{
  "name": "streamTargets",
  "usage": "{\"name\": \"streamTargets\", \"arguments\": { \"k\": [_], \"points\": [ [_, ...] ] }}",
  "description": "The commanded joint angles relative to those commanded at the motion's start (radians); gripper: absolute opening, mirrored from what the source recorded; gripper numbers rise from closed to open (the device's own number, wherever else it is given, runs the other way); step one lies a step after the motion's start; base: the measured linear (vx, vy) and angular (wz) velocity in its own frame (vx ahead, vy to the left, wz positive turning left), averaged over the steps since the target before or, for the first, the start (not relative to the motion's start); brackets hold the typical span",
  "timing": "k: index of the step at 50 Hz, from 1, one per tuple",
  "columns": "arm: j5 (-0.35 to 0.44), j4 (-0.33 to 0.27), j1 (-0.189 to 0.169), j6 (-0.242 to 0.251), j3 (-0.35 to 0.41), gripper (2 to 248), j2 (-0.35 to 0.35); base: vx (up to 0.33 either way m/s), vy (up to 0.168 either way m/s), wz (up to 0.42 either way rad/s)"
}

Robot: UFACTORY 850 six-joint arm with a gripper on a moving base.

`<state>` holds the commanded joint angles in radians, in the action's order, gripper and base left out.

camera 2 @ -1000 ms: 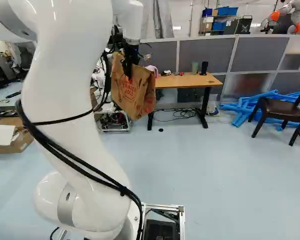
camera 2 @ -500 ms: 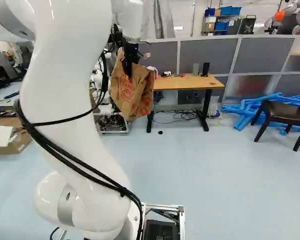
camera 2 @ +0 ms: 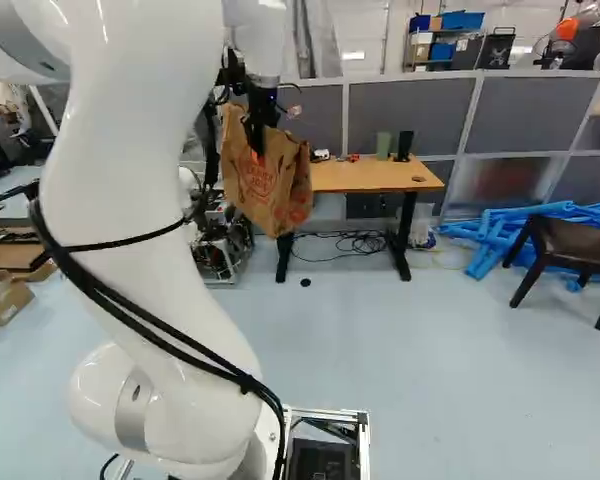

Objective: Pick up the bag on the ground and place it on the table

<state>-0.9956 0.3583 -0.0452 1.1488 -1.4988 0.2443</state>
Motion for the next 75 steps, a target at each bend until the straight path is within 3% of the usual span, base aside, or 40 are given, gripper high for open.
{"name": "streamTargets", "arguments": {
  "k": [37, 60, 75],
  "points": [
    [0.000, 0.000, 0.000, 0.000, 0.000, 21, 0.000, 0.385, -0.185, 0.011],
    [0.000, 0.000, 0.000, 0.000, 0.000, 21, 0.000, 0.399, -0.034, -0.026],
    [0.000, 0.000, 0.000, 0.000, 0.000, 21, 0.000, 0.093, 0.003, -0.040]
  ]
}}
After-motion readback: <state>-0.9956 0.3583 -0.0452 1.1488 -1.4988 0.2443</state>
